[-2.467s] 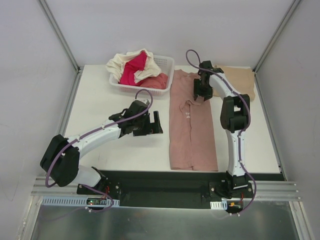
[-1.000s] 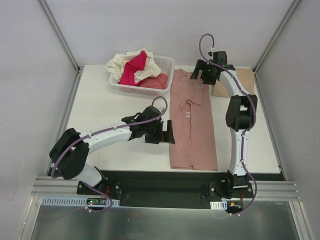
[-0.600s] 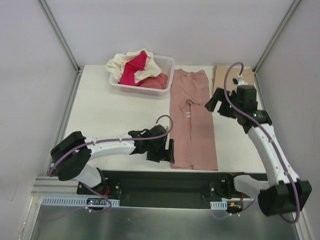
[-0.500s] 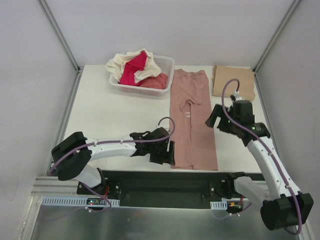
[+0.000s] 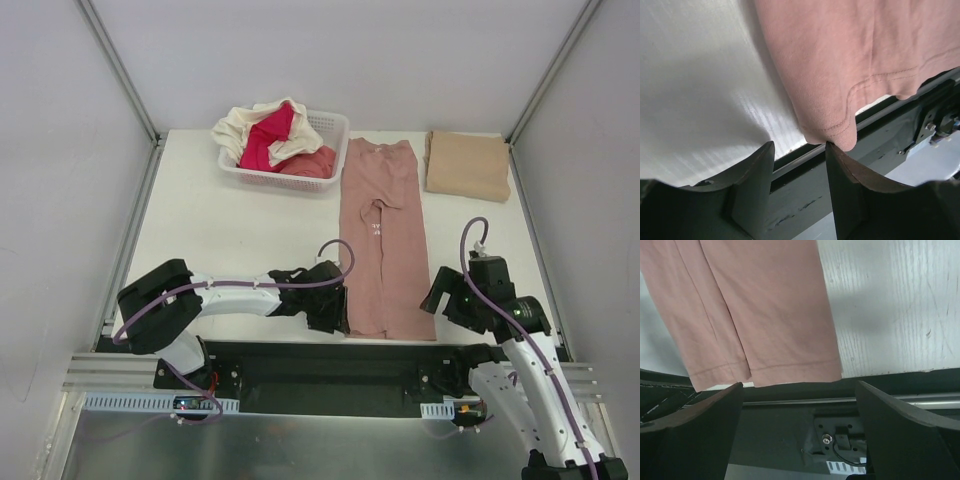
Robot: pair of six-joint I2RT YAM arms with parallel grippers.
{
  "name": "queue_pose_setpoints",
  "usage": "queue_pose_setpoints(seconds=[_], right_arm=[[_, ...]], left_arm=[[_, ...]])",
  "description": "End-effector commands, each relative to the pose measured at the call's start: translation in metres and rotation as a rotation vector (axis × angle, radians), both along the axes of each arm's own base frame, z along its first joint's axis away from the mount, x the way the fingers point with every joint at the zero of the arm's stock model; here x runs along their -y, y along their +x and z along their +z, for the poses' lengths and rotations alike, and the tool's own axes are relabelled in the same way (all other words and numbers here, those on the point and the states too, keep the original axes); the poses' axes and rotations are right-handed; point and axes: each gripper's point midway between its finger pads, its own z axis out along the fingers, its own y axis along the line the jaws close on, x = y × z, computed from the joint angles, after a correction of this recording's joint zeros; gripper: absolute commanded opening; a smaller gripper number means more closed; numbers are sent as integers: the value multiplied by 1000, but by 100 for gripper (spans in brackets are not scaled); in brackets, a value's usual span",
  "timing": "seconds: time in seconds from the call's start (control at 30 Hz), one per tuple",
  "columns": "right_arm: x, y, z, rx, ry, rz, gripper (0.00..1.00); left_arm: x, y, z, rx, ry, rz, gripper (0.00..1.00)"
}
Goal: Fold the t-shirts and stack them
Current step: Fold the tshirt
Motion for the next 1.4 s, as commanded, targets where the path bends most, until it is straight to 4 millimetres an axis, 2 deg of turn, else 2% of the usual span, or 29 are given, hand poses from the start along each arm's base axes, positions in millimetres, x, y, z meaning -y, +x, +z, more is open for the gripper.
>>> queue_pose_setpoints(seconds=[0.0,0.17,0.33,0.5,0.63,0.83,0.9,1.13,1.17,1.27,1.37], right_arm=[[-1,-25,-21,-129,29,-63,97],[-9,-25,-43,-163,73,-81,97],[-10,-22,-56,-188,64,-88,97],[-12,-16,-68,-217,50,-73,98],[-15,-14,-75,-240,44,-49,99],[-13,-12,-79,-246,18,-37,85],[-13,-12,-81,-251,18,-37,79],[-12,-15,-86,-286,3,-35,67],[-11,-16,-86,-290,2,-37,66],[-14,-21,-86,-312,14,-29,62],[-13,-27,-87,-330,8,-25,61]], left_arm=[[9,-2,11,12,-69,10,48],[13,3,22,41,-97,12,51],[21,4,21,27,-103,10,50],[29,8,23,39,-122,12,58],[30,9,26,41,-134,14,59],[26,9,40,67,-168,28,59],[22,10,41,77,-168,39,61],[24,14,34,72,-146,63,64],[28,15,36,71,-151,59,63],[33,13,26,39,-131,42,58],[31,7,12,-6,-100,43,51]])
